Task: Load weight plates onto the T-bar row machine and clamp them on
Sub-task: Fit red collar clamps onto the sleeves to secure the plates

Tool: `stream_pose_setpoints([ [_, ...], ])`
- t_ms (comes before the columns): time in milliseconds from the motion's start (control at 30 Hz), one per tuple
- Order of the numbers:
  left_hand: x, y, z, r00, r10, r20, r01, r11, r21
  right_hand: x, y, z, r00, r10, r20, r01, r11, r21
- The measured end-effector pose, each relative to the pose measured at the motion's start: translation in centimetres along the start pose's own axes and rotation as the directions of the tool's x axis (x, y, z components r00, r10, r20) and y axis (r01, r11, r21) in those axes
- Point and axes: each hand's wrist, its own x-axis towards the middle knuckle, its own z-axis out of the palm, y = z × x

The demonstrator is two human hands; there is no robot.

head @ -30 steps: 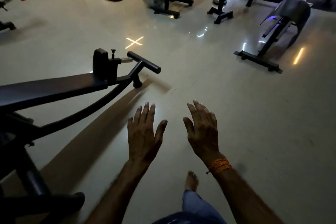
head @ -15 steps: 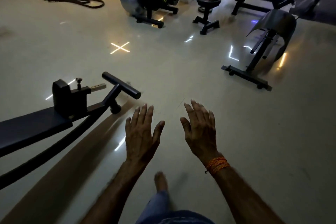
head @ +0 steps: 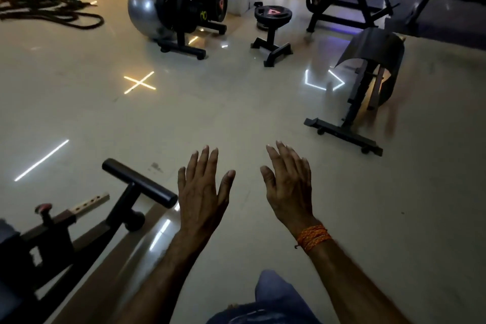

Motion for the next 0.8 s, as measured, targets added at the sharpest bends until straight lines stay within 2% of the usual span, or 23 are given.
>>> stream_pose_setpoints([
  [200,15.6,-3.0,4.2,0.997,-0.069,-0.042,0.071,0.996,0.045,16.1,1.6,7.0,0.999,-0.03,0.039,0.028,0.998,0.062],
  [367,26.7,-5.6,5.2,0.979,-0.183,-0.09,0.189,0.98,0.064,30.0,0.4,11.7,0.981,-0.166,0.102,0.158,0.983,0.089],
  [500,35.1,-8.7,4.8,0.937,-0.301,-0.176,0.311,0.95,0.035,40.6,-3.0,15.2,0.957,-0.265,0.118,0.252,0.961,0.117],
  [633,43.4,-13.5,5.1,0.907,-0.35,-0.233,0.366,0.93,0.028,49.7,-7.0,20.2,0.92,-0.369,0.131,0.352,0.926,0.135],
  [800,53.9,-21.8,5.1,0.877,-0.403,-0.262,0.418,0.908,0.004,60.2,-12.8,27.7,0.896,-0.408,0.175,0.388,0.911,0.138],
])
